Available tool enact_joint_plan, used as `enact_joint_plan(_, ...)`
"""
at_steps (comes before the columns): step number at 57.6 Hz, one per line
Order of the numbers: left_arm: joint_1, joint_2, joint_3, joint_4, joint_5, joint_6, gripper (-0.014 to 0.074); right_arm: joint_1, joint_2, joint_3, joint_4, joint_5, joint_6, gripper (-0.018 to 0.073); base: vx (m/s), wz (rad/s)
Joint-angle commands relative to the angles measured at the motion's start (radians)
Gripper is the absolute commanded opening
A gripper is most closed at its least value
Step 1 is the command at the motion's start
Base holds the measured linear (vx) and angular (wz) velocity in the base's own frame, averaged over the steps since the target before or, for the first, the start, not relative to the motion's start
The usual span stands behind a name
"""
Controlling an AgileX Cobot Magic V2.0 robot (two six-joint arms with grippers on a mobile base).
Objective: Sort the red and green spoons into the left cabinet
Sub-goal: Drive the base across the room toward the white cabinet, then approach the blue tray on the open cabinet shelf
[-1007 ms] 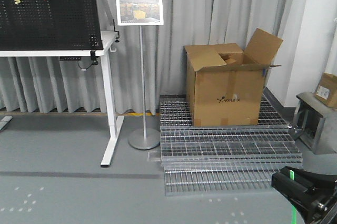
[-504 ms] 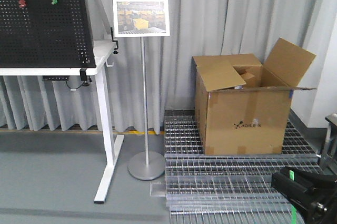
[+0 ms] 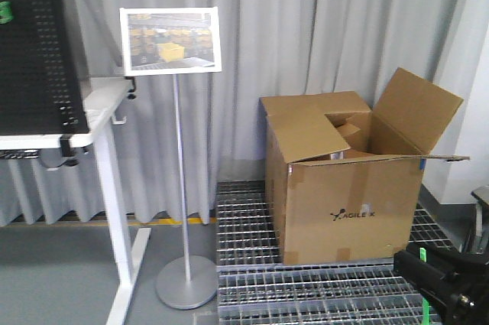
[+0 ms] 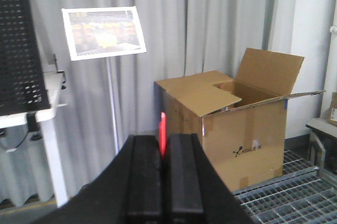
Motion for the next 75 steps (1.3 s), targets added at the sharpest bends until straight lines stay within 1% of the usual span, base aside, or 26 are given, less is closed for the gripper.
enact_joint_plan(1,-0.001,0.004,-0.031,-0.008,-0.076,-0.003,0.0031,-0.001,-0.012,-0.029,0.035,-0.042,0.001,-0.0004,0.34,-0.25)
enact_joint_plan(16,-0.001,0.004,-0.031,-0.008,-0.066,-0.003,0.0031,-0.001,-0.012,-0.029,0.035,-0.042,0.001,-0.0004,0.31,-0.48)
enact_joint_plan(43,-0.001,0.004,-0.031,-0.008,-0.065,-0.003,0.0031,-0.001,-0.012,-0.029,0.035,-0.042,0.001,-0.0004,0.24,-0.87)
enact_joint_plan(75,-0.001,0.004,-0.031,-0.008,-0.065,-0.003,0.0031,-0.001,-0.012,-0.029,0.035,-0.042,0.001,-0.0004,0.20,-0.76)
